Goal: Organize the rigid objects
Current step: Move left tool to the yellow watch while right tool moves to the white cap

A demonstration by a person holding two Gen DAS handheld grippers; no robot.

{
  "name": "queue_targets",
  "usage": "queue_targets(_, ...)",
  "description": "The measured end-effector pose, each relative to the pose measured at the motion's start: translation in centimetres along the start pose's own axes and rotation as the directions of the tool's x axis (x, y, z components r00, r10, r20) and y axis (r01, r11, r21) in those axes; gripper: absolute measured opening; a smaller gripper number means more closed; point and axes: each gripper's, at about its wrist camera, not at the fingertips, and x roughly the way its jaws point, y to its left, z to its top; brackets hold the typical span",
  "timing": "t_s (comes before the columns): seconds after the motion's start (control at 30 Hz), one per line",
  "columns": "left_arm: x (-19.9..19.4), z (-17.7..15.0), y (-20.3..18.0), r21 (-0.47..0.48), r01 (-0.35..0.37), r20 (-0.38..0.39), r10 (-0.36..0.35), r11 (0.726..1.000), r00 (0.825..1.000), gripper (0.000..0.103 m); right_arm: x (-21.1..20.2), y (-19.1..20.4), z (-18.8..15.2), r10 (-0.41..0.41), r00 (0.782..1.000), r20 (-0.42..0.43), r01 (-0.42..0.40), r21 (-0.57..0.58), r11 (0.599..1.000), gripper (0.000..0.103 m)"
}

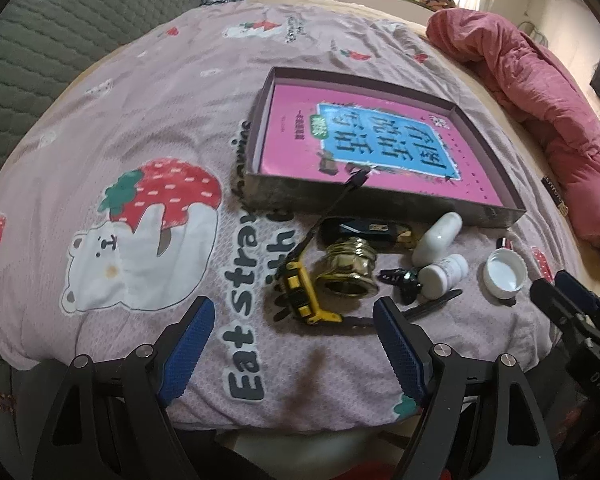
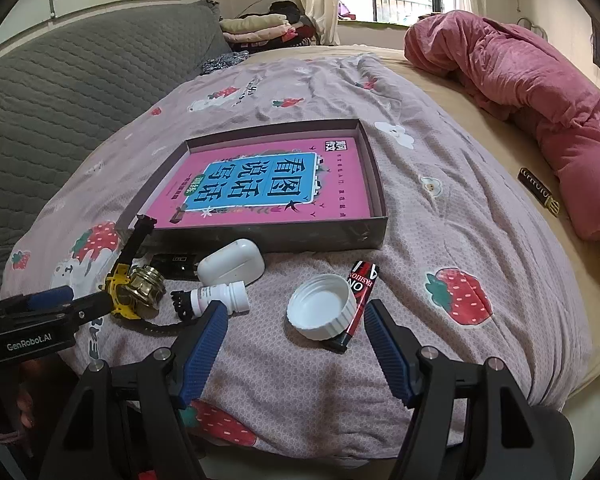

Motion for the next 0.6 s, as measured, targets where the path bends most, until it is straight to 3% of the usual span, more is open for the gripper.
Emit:
queue_targets(0.37,2.3,0.1,0.6,-0.030,-0.006,-0.064,0.004,1.000,0.998,0.082,0.4,-0.7,-0.1,-0.006,1.000,-0.011,0.006,0.020,1.000,0.070)
queue_targets(0.43,2.6,0.2,0.9,-0.047,-0.003,-0.072,0.000,0.999,0.997,0.074,0.5,-0.9,-0.1,-0.008,1.000,-0.010,0.009,0.026,1.000,0.070)
queue_targets(0.6,3.2,0.3,1.5,-0.073,-0.005,-0.083,-0.001,0.997,0.997,0.066,0.9,-1.3,-0.2,-0.022,1.000,-0.014,0.022,0.029,0.999,0.070)
